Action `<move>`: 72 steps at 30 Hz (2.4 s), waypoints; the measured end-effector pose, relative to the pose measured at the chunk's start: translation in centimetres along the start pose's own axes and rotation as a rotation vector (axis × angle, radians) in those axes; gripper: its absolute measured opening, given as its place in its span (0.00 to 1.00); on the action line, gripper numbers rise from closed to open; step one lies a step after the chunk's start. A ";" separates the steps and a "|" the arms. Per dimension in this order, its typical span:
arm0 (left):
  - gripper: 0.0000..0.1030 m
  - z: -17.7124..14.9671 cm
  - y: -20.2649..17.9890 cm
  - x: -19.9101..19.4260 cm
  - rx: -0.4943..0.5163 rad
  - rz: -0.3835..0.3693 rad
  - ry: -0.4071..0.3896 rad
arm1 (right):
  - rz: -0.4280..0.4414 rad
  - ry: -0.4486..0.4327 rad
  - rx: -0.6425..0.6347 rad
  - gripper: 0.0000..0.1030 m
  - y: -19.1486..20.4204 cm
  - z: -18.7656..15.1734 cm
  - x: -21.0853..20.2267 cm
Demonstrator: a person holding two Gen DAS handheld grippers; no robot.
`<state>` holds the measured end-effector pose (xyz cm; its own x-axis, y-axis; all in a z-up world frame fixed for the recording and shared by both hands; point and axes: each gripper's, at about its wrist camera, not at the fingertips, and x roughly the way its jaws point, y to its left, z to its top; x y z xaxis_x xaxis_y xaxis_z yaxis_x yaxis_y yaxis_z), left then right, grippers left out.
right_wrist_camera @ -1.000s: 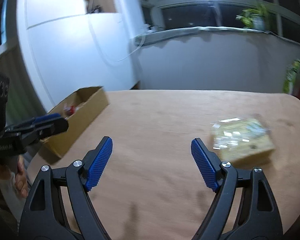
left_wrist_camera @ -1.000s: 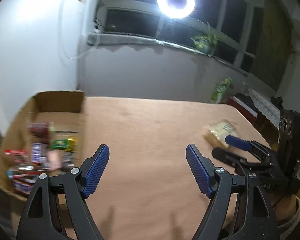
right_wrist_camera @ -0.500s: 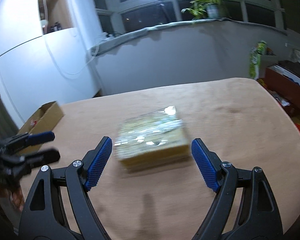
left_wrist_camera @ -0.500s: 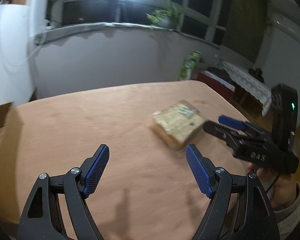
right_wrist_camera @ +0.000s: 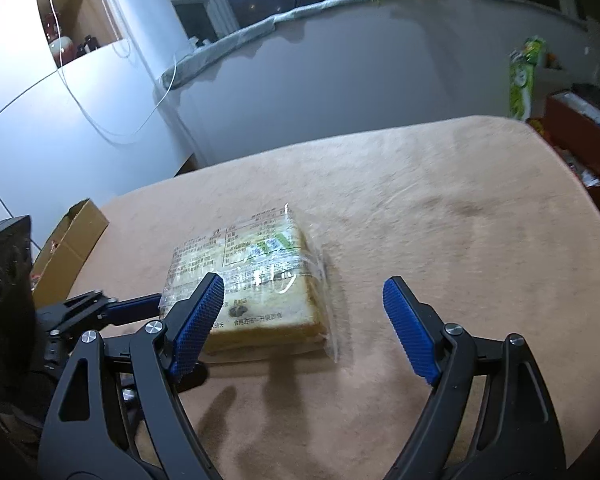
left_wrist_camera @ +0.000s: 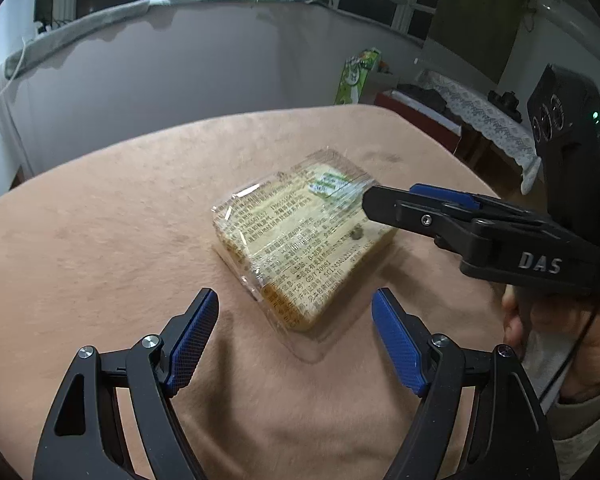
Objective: Organize snacks
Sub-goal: 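Grasp the wrapped bread loaf with the left tool while the right tool grips its other side, then lift the bread loaf and carry it into the cardboard box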
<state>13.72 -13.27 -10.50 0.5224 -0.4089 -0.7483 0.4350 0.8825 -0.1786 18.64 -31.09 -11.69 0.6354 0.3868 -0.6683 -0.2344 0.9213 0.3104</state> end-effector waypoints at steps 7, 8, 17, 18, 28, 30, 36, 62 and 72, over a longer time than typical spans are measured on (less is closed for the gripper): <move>0.73 0.5 -0.5 1.2 0.013 0.025 0.027 | 0.087 0.050 -0.007 0.65 0.1 -0.3 1.6; 0.68 0.5 -0.7 1.3 0.020 0.033 0.025 | 0.096 0.048 -0.011 0.60 0.2 -0.4 1.6; 0.57 0.2 -0.4 1.1 0.025 0.029 0.009 | 0.100 0.041 -0.009 0.57 0.3 -0.7 1.5; 0.57 0.1 -0.3 1.0 0.023 0.028 0.009 | 0.100 0.041 -0.008 0.57 0.3 -0.7 1.5; 0.56 -0.6 -0.7 -0.6 0.032 0.027 -0.030 | 0.057 0.004 0.024 0.56 2.0 -2.3 -0.6; 0.57 -1.2 -1.1 -1.3 0.051 0.031 -0.041 | 0.050 -0.009 0.025 0.56 2.8 -3.0 -1.5; 0.57 -3.1 -1.1 -4.5 0.063 0.034 -0.080 | 0.048 -0.046 -0.019 0.56 6.1 -4.2 -3.8; 0.57 -7.2 7.8 -16.3 -0.110 0.161 -0.300 | 0.153 -0.078 -0.299 0.56 24.3 -2.3 -3.7; 0.57 -9.2 12.6 -19.8 -0.199 0.248 -0.360 | 0.231 -0.064 -0.404 0.56 31.2 -1.6 -1.2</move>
<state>2.09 8.12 -3.78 0.8285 -0.2036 -0.5216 0.1344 0.9766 -0.1677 9.37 -2.73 -2.23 0.5744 0.5917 -0.5657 -0.6346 0.7584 0.1490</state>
